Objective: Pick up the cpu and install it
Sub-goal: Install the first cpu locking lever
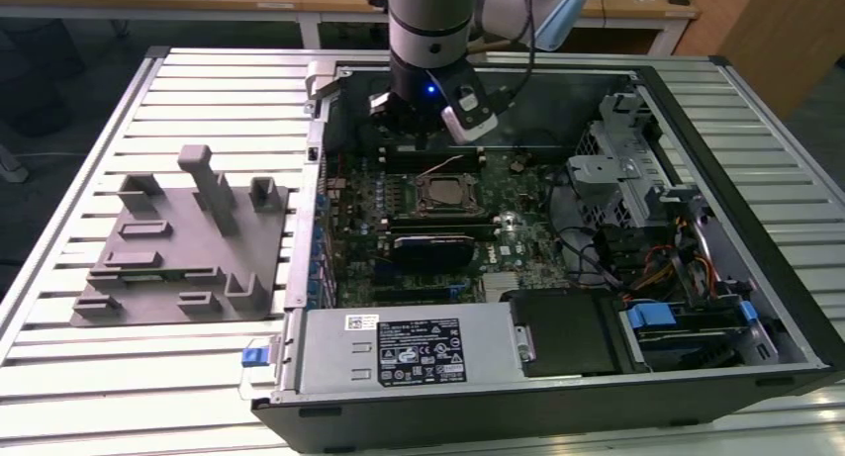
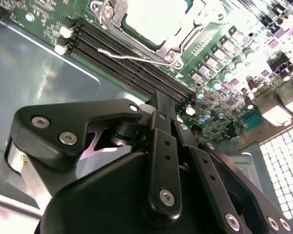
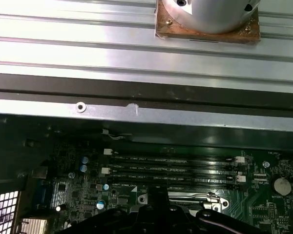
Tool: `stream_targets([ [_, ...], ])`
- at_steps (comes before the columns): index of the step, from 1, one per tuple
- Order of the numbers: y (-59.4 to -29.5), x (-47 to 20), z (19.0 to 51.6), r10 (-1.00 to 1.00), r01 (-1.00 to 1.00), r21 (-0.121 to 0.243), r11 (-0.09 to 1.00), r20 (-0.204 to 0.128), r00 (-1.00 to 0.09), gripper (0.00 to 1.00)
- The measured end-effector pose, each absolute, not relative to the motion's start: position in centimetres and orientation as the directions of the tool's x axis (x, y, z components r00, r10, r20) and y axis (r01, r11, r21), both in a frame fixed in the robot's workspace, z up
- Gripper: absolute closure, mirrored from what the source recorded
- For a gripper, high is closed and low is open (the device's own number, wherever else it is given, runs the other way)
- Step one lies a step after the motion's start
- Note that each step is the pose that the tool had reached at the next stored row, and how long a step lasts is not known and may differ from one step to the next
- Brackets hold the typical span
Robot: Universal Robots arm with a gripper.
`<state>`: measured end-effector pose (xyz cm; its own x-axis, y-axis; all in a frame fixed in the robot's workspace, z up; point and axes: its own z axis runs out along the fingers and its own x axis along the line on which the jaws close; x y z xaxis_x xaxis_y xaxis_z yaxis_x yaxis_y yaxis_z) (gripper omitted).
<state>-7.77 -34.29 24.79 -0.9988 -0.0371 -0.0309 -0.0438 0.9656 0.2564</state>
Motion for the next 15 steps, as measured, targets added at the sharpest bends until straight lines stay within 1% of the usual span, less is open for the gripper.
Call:
stream_targets([
  [15, -34.29, -7.71, 24.3, 0.083, 0.073, 0.221, 0.973, -0.034, -0.996, 0.89],
])
